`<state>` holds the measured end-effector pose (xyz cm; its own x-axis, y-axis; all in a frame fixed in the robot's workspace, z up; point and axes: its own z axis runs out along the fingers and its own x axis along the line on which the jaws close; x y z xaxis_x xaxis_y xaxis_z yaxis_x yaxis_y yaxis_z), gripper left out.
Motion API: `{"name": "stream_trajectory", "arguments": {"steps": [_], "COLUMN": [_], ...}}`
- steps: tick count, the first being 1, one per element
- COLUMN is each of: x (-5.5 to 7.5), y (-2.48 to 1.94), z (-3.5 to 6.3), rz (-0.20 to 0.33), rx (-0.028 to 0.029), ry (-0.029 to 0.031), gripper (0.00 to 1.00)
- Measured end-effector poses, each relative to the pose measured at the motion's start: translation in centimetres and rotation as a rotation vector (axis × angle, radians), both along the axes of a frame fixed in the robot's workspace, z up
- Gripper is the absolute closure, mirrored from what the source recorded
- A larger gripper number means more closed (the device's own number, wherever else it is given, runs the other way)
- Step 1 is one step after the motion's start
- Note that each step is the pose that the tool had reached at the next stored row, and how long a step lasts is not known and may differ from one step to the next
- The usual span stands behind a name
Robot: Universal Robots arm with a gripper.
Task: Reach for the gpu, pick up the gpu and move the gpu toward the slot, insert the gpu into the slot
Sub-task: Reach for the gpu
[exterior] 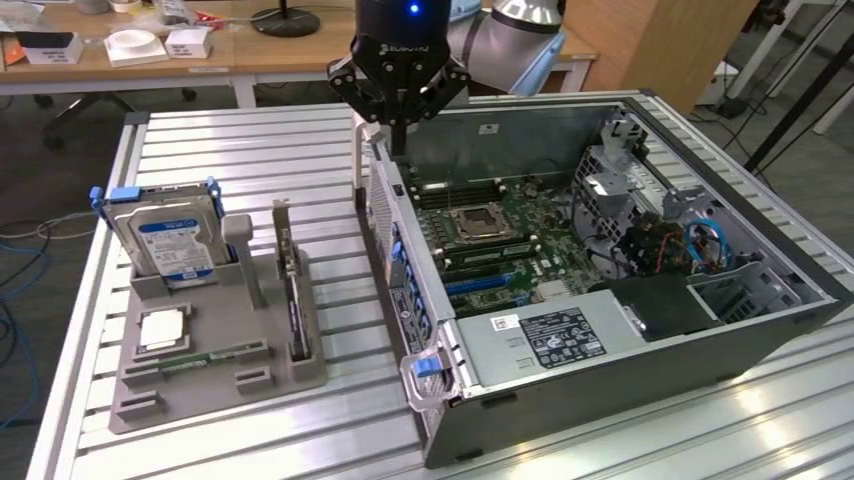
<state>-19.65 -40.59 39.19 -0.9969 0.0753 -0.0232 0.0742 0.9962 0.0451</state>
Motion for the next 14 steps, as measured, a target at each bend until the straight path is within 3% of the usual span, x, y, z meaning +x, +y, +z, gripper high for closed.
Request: {"name": "stream_trajectory", "arguments": {"steps": [14], "x": [-1.3], "y": [-0.02], "z": [-0.04], "rz": [0.0], "rx": [0.0], "ry": [-0.0001], "gripper": [0.89]}}
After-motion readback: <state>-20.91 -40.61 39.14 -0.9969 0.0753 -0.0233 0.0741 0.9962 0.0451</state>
